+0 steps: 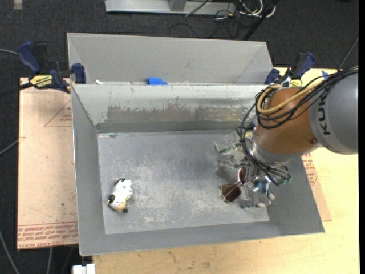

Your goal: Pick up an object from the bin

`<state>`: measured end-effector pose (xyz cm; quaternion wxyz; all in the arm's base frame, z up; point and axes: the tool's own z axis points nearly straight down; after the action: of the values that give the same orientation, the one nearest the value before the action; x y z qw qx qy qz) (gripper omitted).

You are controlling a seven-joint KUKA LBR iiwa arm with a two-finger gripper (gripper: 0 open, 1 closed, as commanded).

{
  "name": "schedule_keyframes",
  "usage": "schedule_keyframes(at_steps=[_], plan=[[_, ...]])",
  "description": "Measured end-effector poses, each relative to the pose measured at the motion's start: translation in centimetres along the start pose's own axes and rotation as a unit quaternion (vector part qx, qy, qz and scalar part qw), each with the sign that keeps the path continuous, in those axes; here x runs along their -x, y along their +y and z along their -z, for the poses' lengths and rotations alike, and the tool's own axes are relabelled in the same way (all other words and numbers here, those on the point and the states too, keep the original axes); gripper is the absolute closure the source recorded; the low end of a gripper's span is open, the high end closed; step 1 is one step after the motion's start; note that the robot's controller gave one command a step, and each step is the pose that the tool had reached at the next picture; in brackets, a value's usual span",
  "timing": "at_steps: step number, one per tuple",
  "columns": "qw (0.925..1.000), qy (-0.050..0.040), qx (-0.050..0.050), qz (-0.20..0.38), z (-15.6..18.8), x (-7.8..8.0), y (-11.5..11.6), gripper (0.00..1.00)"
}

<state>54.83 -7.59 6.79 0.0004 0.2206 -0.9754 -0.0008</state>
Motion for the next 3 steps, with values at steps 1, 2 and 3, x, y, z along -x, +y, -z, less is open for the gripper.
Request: schedule_keyframes(at_steps=[1, 2, 3], plan=[[0.9970, -0.0011, -0.001, 0.077, 0.20, 0.99, 1.86, 1.00], [0.9970, -0.0011, -0.001, 0.077, 0.20, 0.99, 1.86, 1.00], [0.9971, 0.0007, 0.001, 0.077, 0.59, 0.87, 1.94, 1.00]])
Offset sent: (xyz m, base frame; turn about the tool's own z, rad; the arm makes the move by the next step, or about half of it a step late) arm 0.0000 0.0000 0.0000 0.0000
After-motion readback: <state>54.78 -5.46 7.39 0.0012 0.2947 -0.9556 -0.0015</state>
